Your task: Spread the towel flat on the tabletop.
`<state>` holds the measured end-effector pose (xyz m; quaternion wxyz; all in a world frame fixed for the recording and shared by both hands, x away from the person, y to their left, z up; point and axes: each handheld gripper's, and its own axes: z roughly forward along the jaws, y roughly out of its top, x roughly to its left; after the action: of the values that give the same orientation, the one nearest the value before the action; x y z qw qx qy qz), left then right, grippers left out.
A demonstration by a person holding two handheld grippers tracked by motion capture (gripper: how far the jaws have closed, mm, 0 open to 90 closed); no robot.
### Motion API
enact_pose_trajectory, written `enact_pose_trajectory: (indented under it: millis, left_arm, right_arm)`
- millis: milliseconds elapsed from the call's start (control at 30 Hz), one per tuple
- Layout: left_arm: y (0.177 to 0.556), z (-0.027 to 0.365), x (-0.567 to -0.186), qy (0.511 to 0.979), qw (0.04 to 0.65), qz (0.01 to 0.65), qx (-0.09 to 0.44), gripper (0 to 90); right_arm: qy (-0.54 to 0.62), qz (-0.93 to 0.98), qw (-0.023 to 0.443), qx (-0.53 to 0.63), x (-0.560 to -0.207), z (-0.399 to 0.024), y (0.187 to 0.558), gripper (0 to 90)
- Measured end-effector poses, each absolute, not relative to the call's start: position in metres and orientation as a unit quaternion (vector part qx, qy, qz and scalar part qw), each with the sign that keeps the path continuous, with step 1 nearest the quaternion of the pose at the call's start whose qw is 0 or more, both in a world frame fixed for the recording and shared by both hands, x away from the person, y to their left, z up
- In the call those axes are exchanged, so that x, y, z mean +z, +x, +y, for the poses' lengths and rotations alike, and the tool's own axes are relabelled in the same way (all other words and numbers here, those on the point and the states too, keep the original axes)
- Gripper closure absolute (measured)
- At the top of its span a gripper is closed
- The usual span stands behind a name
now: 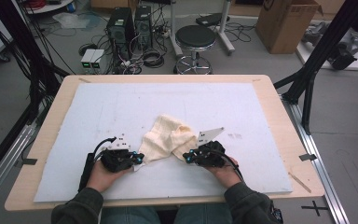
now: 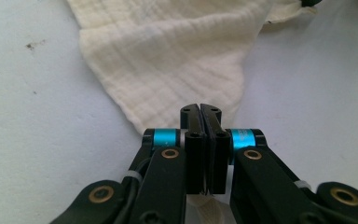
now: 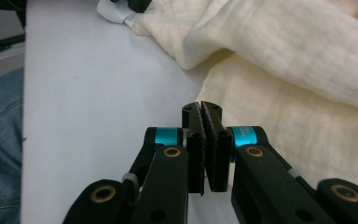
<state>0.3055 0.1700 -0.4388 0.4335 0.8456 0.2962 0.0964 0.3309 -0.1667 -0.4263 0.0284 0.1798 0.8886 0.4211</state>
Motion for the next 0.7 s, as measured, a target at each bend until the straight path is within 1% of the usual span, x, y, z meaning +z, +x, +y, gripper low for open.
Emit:
enact_pose_trajectory:
  millis: [267, 467, 700]
  left_arm:
    - [0.302, 0.178, -0.43, 0.83, 0.458, 0.302, 0.1, 88.5]
    - [0.298, 0.186, -0.424, 0.817, 0.476, 0.306, 0.107, 88.6]
    - [0.296, 0.194, -0.42, 0.804, 0.491, 0.317, 0.113, 88.6]
  right_arm:
    - [0.182, 0.882, 0.047, 0.432, -0.413, -0.195, 0.324, 88.4]
    - [0.195, 0.875, 0.058, 0.439, -0.409, -0.217, 0.321, 88.4]
    - [0.198, 0.87, 0.071, 0.446, -0.405, -0.232, 0.315, 88.4]
